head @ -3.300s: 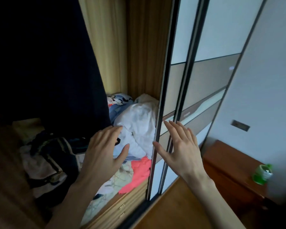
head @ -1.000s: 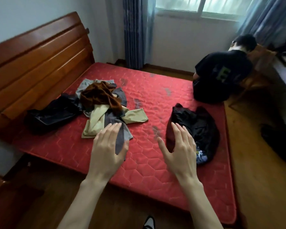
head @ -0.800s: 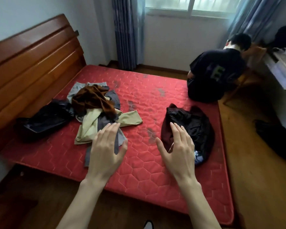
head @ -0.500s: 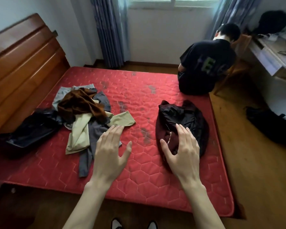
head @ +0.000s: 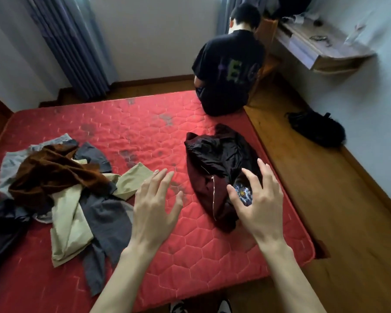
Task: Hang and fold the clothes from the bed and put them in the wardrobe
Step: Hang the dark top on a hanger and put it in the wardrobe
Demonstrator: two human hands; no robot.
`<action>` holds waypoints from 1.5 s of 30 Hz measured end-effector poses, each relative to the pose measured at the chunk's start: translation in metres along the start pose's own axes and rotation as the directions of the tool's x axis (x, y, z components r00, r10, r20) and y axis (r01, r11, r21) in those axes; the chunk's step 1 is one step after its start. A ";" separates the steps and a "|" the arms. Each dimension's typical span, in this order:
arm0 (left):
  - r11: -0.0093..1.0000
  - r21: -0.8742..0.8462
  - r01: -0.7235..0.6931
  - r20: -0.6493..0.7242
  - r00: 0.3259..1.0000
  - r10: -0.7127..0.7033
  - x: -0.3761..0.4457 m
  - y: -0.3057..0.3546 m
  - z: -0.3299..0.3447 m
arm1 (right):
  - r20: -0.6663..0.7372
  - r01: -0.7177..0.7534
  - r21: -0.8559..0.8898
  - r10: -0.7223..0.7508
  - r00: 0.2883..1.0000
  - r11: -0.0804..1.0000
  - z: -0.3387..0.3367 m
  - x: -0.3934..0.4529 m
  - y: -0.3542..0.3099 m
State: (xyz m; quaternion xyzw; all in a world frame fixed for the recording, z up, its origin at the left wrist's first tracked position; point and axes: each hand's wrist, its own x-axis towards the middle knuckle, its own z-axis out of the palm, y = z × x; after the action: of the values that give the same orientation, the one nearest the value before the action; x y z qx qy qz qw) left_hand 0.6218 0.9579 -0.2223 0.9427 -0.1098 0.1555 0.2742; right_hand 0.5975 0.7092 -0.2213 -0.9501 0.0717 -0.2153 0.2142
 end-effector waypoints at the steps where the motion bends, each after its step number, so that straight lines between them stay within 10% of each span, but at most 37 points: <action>1: 1.000 -0.004 -0.011 0.010 1.000 0.011 0.006 -0.004 0.008 | -0.007 -0.016 -0.013 0.016 1.000 1.000 0.004 0.002 0.004; 31: 0.995 -0.007 0.097 0.238 0.967 -0.092 0.023 -0.092 0.400 | 0.245 -0.190 -0.109 0.212 0.946 0.976 0.295 -0.026 0.240; 38: 0.965 0.015 0.260 0.406 0.881 -0.244 0.005 -0.093 0.472 | 0.375 -0.090 -0.189 0.157 0.914 0.978 0.353 -0.034 0.280; 45: 0.771 0.031 0.636 0.557 0.630 -0.542 0.006 -0.088 0.518 | 0.507 -0.029 -0.225 0.143 0.850 0.974 0.386 -0.043 0.307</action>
State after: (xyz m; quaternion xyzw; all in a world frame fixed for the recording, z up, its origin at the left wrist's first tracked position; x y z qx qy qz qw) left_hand 0.7735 0.7444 -0.6773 0.9034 0.1204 -0.2226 0.3461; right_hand 0.7150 0.5885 -0.6870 -0.9857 0.0760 0.0677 0.1342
